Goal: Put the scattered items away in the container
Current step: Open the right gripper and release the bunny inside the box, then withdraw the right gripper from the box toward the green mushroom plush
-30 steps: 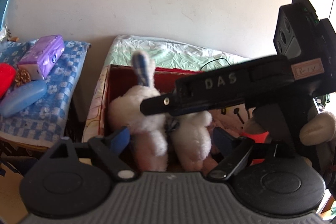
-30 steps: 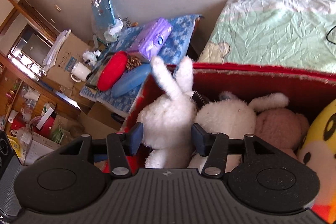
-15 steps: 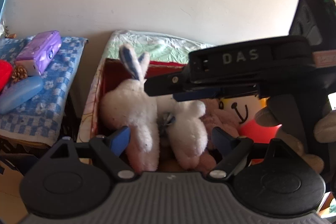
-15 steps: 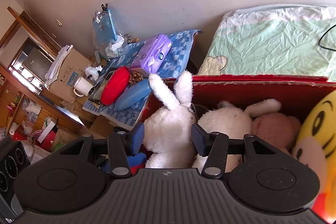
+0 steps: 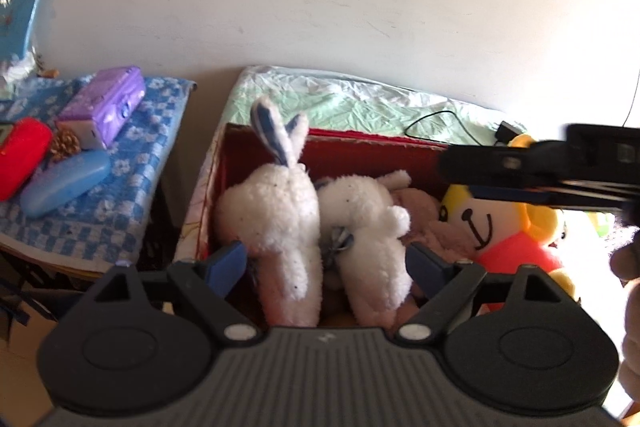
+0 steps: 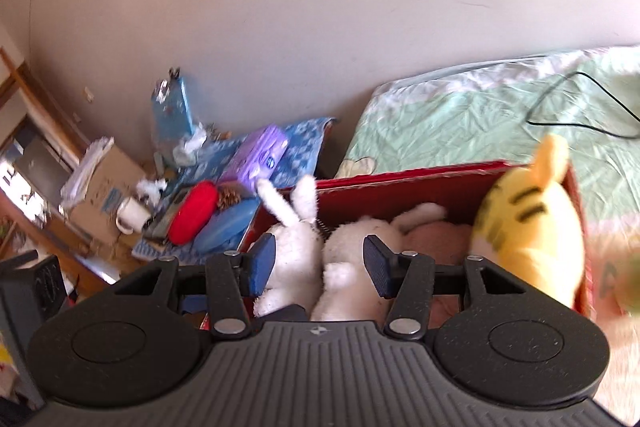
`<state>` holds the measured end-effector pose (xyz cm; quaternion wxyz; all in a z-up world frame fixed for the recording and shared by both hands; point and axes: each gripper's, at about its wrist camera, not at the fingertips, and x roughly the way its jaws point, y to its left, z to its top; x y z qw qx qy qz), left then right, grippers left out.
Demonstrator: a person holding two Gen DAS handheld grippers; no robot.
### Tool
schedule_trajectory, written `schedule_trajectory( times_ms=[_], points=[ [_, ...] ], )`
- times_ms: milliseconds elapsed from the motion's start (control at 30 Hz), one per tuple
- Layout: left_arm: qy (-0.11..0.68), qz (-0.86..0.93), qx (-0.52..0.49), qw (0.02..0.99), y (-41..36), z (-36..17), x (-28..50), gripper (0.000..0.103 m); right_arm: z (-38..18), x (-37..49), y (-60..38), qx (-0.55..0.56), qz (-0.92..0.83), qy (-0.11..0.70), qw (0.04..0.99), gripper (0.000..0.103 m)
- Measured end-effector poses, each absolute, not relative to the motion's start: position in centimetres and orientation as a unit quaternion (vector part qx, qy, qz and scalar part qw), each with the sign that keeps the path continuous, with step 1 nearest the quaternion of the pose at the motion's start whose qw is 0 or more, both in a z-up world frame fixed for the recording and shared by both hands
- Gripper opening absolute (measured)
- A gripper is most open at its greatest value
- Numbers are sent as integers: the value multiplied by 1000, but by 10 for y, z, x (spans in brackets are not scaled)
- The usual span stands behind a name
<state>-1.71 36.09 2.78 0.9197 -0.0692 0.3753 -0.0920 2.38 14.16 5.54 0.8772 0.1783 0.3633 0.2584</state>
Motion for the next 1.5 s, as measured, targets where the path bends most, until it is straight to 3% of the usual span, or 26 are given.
schedule_trajectory(
  times_ms=[167,300,1033,1300,1500],
  points=[
    [379,-57,-58,922,346,39,-16,88,56,12,114,205,260,353,875,50],
    [375,-37,-46,925,325,50,-17,96,61,5,94,217,263,342,876,49],
    [364,32,2,931,183,81,-17,102,42,6,-34,225,278,358,863,49],
    [321,-17,22,947,130,97,-36,102,24,4,-83,239,261,375,857,51],
    [334,-104,30,936,82,85,-39,102,6,1,-120,253,224,405,849,52]
  ],
)
